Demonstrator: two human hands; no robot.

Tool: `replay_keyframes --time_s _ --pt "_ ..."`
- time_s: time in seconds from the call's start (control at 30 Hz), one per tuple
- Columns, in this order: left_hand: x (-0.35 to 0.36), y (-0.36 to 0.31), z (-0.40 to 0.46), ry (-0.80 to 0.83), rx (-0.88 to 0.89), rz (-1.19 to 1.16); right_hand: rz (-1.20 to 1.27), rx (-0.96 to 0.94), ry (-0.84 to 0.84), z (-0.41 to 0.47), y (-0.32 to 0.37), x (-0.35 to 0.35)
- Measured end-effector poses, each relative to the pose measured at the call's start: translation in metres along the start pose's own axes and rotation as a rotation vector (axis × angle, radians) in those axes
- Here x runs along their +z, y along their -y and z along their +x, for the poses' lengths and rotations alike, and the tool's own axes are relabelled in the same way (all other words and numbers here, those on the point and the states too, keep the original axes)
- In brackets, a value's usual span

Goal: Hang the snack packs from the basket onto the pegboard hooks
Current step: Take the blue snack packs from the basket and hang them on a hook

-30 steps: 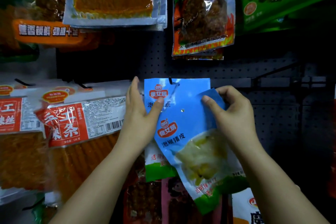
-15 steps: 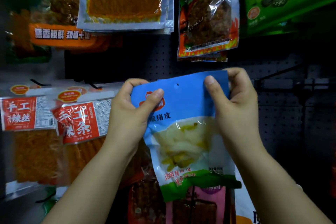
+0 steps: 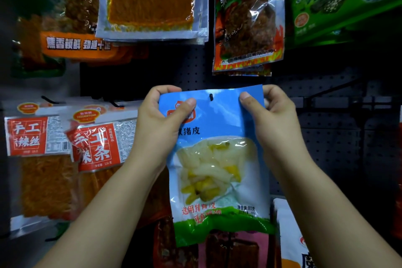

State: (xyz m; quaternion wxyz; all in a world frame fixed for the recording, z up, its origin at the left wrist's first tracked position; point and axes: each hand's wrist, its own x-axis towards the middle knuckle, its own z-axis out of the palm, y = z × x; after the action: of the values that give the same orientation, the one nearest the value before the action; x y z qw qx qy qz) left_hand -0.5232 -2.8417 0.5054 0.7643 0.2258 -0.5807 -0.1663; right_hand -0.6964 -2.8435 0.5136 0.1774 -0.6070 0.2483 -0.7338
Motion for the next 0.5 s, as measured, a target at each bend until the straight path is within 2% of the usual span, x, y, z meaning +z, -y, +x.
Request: replay_keyframes --time_s 0.2,0.33,0.5 --pt "0.003 0.02 0.005 -0.002 -0.047 0.116 -0.13 0.0 0.012 0.005 -0.016 -0.007" --pt "0.011 0.035 0.012 -0.027 -0.07 0.181 -0.248 0.007 0.082 0.012 -0.028 -0.014" --pt "0.018 0.061 0.004 0.037 -0.1 0.377 -0.537 -0.079 0.038 0.019 -0.042 -0.018"
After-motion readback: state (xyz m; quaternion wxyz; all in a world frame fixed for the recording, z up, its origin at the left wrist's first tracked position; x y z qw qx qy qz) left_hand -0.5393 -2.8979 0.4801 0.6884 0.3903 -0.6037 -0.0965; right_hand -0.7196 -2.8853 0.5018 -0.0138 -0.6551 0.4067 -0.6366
